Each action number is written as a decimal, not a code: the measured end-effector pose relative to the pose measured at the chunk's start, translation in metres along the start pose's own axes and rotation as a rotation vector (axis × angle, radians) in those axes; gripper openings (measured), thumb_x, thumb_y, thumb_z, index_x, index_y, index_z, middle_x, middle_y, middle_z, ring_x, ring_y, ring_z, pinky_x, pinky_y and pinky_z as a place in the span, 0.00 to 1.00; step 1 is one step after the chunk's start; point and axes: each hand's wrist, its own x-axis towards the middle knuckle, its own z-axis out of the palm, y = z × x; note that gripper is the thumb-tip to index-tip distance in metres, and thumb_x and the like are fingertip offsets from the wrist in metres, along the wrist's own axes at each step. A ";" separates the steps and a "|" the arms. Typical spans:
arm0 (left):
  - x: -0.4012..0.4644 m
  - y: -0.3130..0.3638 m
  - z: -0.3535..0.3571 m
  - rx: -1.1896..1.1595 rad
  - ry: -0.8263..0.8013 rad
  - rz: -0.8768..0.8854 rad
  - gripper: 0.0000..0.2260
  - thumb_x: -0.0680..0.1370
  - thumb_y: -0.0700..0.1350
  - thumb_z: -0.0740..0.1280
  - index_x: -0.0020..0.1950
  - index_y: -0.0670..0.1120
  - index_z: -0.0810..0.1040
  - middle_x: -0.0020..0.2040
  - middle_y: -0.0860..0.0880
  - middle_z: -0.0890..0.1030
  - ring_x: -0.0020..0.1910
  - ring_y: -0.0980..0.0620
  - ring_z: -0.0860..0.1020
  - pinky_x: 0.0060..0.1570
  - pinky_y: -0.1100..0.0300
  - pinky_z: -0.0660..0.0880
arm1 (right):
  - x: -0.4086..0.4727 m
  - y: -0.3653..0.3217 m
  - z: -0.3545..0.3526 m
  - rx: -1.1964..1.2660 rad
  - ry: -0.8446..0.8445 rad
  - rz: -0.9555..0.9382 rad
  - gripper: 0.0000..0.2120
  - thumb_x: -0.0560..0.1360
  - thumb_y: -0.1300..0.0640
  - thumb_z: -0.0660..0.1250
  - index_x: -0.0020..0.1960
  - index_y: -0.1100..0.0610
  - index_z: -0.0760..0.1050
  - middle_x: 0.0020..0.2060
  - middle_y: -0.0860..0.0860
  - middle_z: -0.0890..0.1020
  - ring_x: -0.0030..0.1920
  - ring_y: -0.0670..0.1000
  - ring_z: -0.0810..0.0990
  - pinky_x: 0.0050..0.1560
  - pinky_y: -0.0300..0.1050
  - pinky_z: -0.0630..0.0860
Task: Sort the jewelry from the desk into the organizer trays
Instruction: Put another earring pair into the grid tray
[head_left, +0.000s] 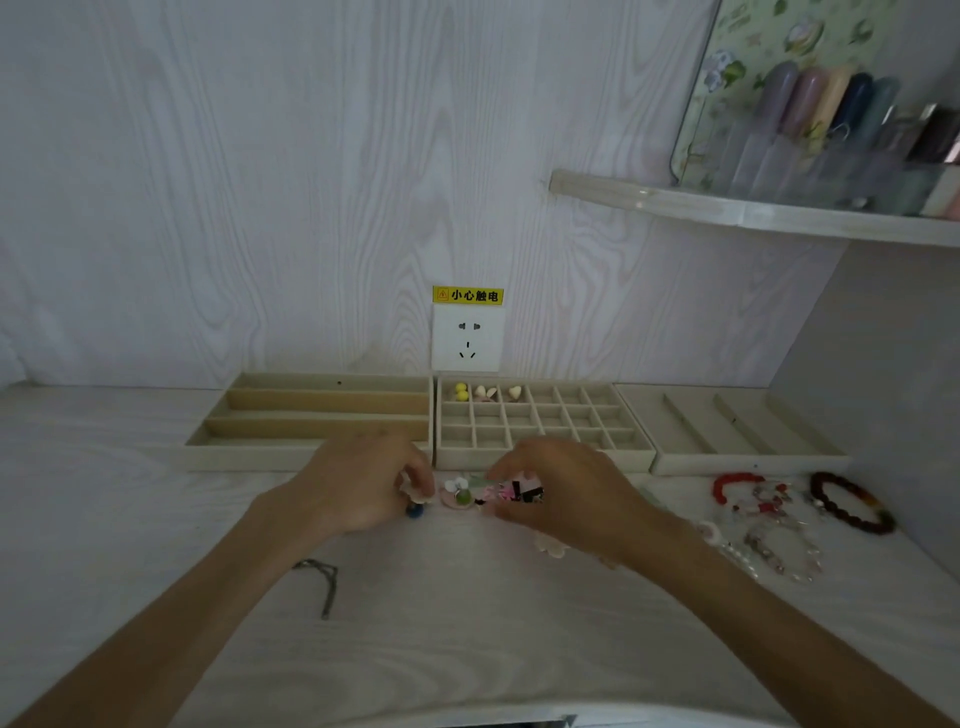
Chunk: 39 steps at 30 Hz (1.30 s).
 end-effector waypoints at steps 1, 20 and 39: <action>0.000 -0.001 0.000 0.009 0.001 -0.002 0.10 0.75 0.47 0.68 0.54 0.60 0.80 0.56 0.59 0.78 0.53 0.59 0.76 0.42 0.65 0.66 | 0.007 -0.006 0.006 0.001 0.030 0.005 0.17 0.71 0.40 0.67 0.56 0.46 0.79 0.50 0.44 0.80 0.51 0.45 0.77 0.47 0.40 0.71; 0.014 0.010 0.018 -0.201 0.044 0.061 0.16 0.66 0.62 0.73 0.50 0.59 0.81 0.46 0.62 0.78 0.47 0.60 0.75 0.42 0.61 0.67 | 0.032 0.012 -0.012 0.442 -0.224 0.335 0.09 0.77 0.54 0.63 0.44 0.55 0.81 0.30 0.49 0.75 0.30 0.43 0.72 0.32 0.31 0.68; 0.019 -0.002 -0.037 -0.516 -0.023 0.142 0.07 0.77 0.52 0.65 0.50 0.53 0.82 0.43 0.56 0.84 0.41 0.57 0.82 0.50 0.57 0.78 | 0.033 0.005 -0.023 0.657 -0.236 0.145 0.17 0.69 0.59 0.73 0.54 0.46 0.74 0.48 0.45 0.81 0.45 0.44 0.81 0.44 0.32 0.77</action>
